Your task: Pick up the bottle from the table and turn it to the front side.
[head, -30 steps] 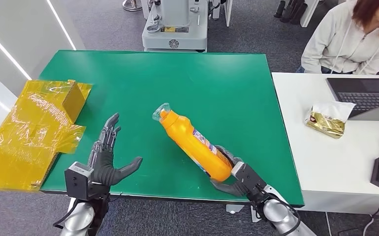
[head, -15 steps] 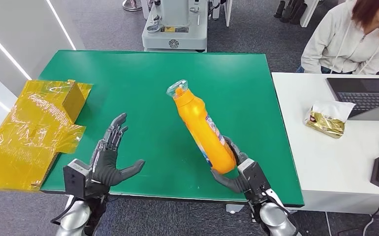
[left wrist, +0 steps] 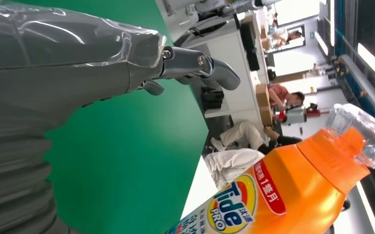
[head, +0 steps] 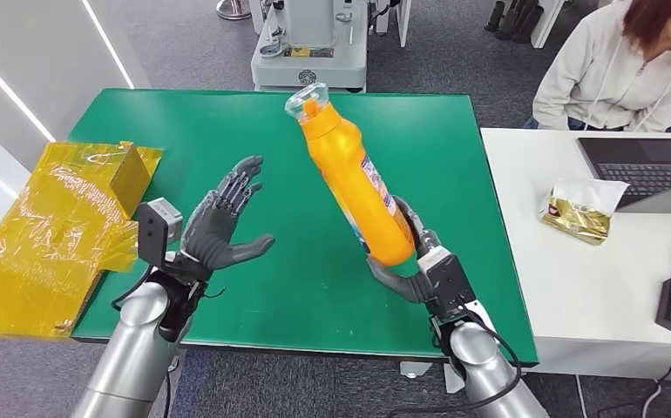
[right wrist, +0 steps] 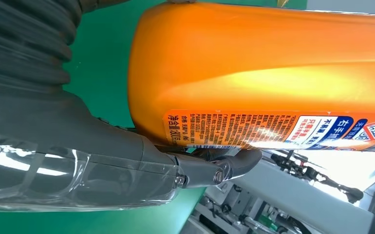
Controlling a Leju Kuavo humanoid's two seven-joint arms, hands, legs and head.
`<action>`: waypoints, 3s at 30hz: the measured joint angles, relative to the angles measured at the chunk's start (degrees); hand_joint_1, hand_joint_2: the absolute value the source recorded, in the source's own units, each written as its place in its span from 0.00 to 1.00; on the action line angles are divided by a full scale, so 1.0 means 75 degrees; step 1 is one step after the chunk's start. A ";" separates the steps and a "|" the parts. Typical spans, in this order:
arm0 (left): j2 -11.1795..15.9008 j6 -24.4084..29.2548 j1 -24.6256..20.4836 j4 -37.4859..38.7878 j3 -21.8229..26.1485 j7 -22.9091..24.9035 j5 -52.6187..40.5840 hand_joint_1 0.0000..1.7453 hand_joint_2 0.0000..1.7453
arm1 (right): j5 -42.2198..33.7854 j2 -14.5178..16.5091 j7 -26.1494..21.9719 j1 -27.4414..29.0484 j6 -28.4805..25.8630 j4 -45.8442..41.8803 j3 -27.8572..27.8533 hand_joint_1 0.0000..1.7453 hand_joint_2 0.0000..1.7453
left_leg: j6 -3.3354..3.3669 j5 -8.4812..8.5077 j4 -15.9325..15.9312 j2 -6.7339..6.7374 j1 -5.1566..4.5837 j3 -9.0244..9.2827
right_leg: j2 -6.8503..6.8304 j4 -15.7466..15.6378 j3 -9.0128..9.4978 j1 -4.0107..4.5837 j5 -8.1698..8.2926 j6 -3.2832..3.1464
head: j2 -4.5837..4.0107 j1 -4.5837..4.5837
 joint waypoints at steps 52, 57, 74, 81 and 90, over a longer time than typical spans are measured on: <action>0.0525 -0.2362 -0.2612 0.3558 -0.0678 0.2167 0.3702 0.00 1.00 | 0.0650 0.0387 0.0560 -0.0169 -0.0196 0.0883 0.0486 1.00 1.00 | 0.0000 0.0000 0.0002 0.0005 0.0000 -0.0008 | 0.0010 0.0002 -0.0011 0.0000 0.0001 -0.0001 | 0.0000 -0.0001; 0.0509 -0.2206 -0.2376 0.2799 -0.1063 0.2397 0.4041 0.00 1.00 | 0.0652 0.0387 0.0469 -0.0417 -0.0219 0.1130 0.0490 1.00 1.00 | 0.0000 0.0000 0.0005 0.0005 -0.0001 -0.0011 | 0.0008 0.0001 -0.0010 -0.0001 0.0002 0.0000 | 0.0000 0.0001; -0.0049 -0.0788 -0.2405 0.1836 -0.1759 0.2219 0.4461 0.00 1.00 | 0.0656 0.0583 0.0112 -0.0706 -0.0522 0.1376 0.0493 1.00 1.00 | 0.0003 0.0002 0.0007 0.0001 -0.0001 -0.0016 | 0.0004 0.0001 -0.0013 -0.0001 0.0007 0.0004 | 0.0000 0.0001; -0.0478 0.0636 -0.3023 0.2522 -0.2142 0.1144 0.2927 0.00 1.00 | 0.0645 0.0839 0.0248 -0.1140 -0.0538 0.1604 0.0580 1.00 1.00 | 0.0003 0.0004 0.0009 0.0002 0.0000 -0.0015 | 0.0006 0.0001 -0.0015 -0.0001 0.0013 0.0000 | 0.0000 -0.0001; -0.0601 0.1234 -0.3278 0.3253 -0.2308 0.0659 0.1962 0.00 1.00 | 0.0613 0.0856 0.0229 -0.1265 -0.0613 0.1874 0.0608 1.00 1.00 | 0.0002 0.0004 0.0007 0.0004 0.0000 -0.0017 | 0.0010 0.0002 -0.0018 0.0000 0.0012 0.0000 | 0.0000 0.0000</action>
